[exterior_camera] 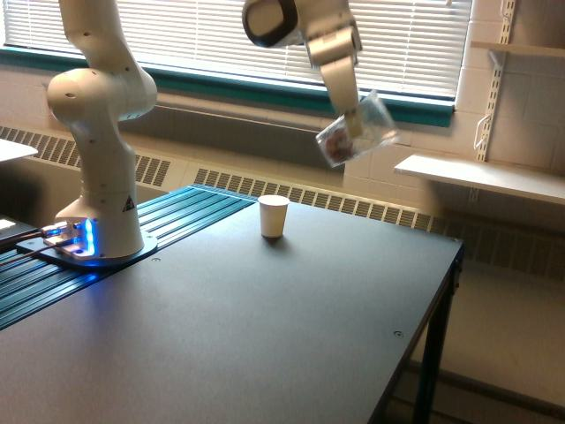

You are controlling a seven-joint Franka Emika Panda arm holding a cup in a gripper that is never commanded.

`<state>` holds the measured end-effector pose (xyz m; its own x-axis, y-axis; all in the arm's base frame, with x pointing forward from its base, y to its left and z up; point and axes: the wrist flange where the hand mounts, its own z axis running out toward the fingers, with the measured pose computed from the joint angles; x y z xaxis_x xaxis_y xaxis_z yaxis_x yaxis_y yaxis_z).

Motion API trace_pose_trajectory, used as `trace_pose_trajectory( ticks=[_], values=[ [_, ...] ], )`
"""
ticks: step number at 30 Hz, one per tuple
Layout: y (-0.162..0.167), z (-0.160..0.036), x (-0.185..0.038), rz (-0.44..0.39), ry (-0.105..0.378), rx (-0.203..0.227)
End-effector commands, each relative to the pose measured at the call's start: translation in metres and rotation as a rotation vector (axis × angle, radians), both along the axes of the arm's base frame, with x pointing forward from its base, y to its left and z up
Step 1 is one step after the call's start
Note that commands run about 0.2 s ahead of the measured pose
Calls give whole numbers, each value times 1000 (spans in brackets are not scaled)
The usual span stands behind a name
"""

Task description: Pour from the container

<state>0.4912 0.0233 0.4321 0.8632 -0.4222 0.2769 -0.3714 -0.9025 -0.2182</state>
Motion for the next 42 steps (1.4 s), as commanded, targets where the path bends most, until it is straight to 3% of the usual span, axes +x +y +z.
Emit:
trace_pose_trajectory(
  ticks=[1,6,16,22,26,34,42],
  values=[
    [44,-19,-29,183,123,-10],
    [101,-40,-68,336,243,-4],
    [153,-72,-150,523,458,6],
    [179,-81,-190,636,491,-14],
    [184,-84,-207,668,502,-23],
    [178,-94,-222,669,559,-1],
    [175,-109,-223,650,613,4]
  ],
)
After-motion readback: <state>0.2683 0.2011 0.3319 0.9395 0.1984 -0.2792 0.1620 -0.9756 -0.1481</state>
